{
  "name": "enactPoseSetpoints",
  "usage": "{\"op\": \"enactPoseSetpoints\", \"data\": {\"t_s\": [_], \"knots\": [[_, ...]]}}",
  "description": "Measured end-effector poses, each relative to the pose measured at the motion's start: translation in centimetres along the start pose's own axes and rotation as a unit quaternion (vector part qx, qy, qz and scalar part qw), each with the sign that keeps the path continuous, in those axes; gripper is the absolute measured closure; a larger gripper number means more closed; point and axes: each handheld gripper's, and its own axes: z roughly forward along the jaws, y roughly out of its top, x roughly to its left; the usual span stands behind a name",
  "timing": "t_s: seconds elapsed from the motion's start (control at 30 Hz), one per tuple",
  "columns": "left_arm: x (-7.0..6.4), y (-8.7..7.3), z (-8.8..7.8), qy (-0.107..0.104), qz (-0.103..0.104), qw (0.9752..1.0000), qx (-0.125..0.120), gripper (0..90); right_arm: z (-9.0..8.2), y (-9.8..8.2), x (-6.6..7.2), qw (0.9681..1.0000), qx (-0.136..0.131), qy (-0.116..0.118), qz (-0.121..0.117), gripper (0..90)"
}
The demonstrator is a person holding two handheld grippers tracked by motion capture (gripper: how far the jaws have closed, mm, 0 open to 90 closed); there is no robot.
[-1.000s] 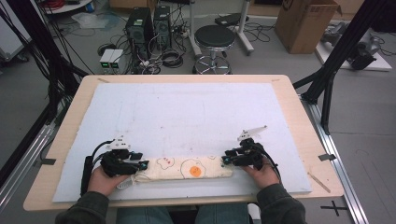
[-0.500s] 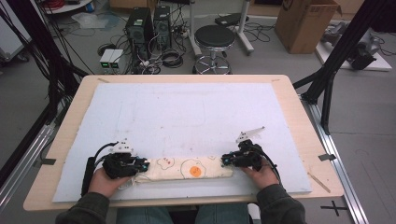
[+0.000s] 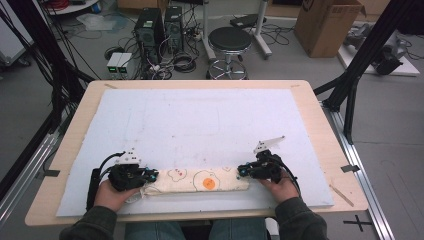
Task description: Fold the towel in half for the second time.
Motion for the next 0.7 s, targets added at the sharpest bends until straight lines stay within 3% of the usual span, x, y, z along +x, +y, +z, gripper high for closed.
{"op": "enactPoseSetpoints", "data": {"t_s": [0.57,0.7], "knots": [[-0.28,0.43,-0.55,0.021,0.012,0.9996,-0.017,84.3,-0.99,0.70,0.44,0.9996,-0.025,-0.004,-0.013,83.7],[-0.14,0.58,-0.50,0.025,0.011,0.9994,-0.020,84.3,-0.88,0.82,0.35,0.9997,-0.018,-0.008,-0.013,83.8]]}}
